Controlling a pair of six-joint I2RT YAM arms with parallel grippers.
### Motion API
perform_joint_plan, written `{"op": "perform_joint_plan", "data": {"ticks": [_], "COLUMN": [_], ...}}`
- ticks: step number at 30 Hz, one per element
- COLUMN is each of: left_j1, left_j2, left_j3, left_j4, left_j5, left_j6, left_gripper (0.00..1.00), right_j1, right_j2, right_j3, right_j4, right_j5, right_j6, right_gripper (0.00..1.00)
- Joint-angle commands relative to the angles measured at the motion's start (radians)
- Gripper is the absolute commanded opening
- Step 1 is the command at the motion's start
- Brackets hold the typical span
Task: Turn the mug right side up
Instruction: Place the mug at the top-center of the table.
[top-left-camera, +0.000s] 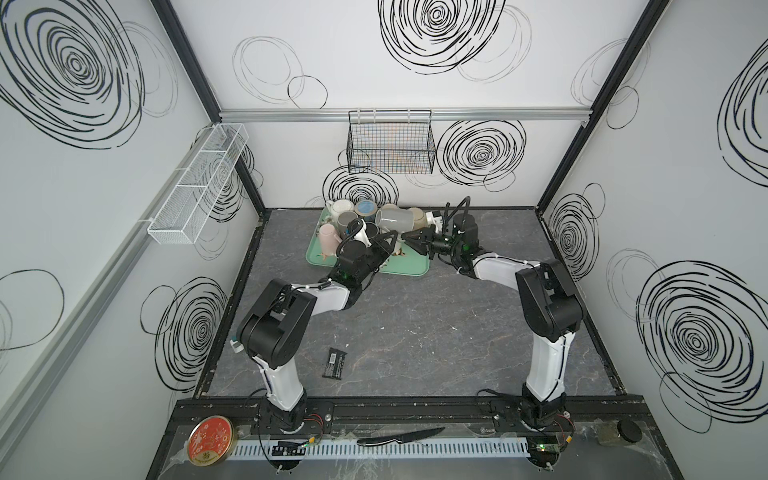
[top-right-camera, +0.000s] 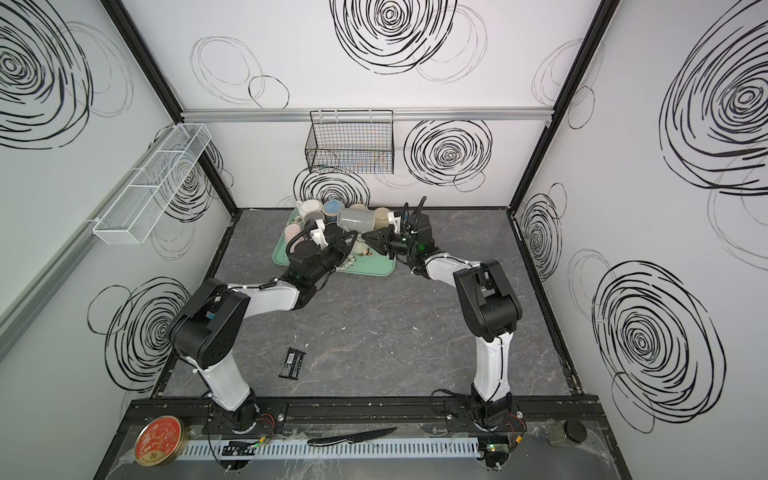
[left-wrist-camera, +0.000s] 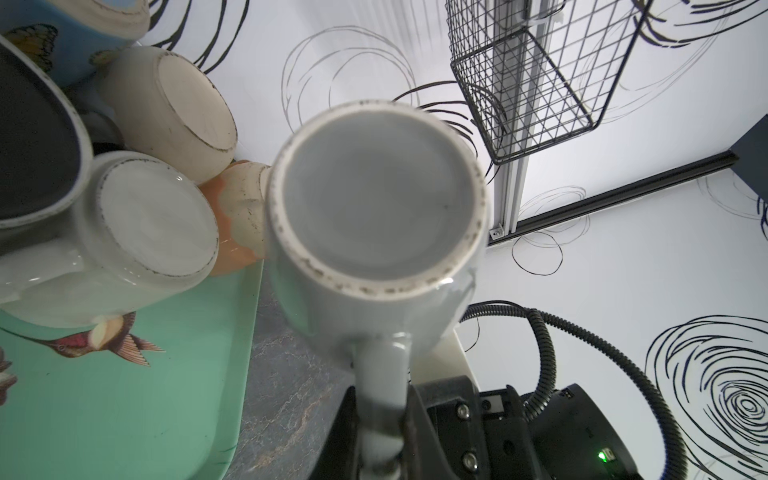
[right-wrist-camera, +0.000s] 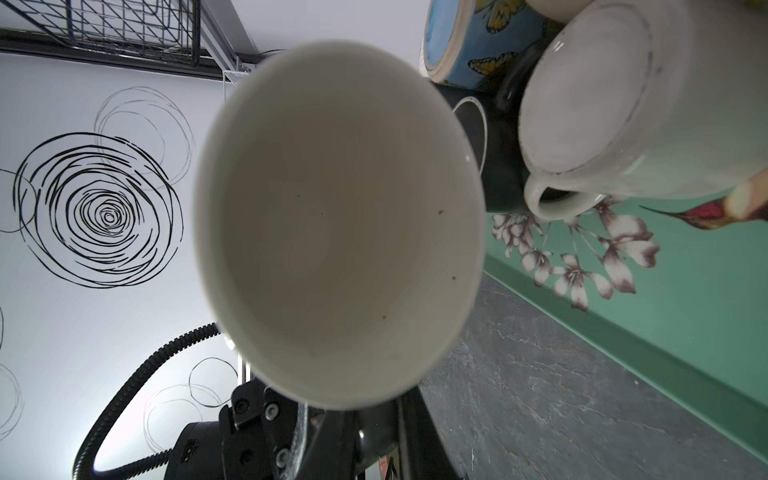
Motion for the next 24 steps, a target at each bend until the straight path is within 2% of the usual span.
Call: {"op": "perform_joint_plan", "data": {"ticks": [1,6,11,17,22,24], "left_j1": [-0.042,-0.052,-0.07,-0.074,-0.071,-0.071], "left_j2": [-0.033,-0.023,-0.013,-0.004,0.018,0.029], "left_j3": [-0.012,-0.018,-0.019,-0.025,-0.001,0.009], "left_j4": [0.123,0.141,0.145,0.148,0.127,0.122], "left_j5": [0.05,0.046,0.041,0.044,0.098,0.126], "left_j6": [0.008,0.001,-0.001,-0.004,-0.006,-0.008], "left_gripper": [0.0,0.0,0.0,0.0,0.0,0.09], "right_j1": [0.001,0.0,0.0,-0.002,-0.007,-0.006], "right_j2": [-0.013,-0.018,-0.017,-0.029,-0.069,-0.087], "right_j3": [0.019,0.022,0.024,0.02,0.03,0.028], "right_j4": [0.115,0.115,0.139,0.132,-0.109,-0.187], "right_j5": [0.002,0.008,0.015,0.022,0.062,0.092], "right_j6": [0.038,0.043,0.063,0.033,-0.168,-0.245], "right_gripper": [0.04,0.18,0.19,0.0,0.0,0.0]}}
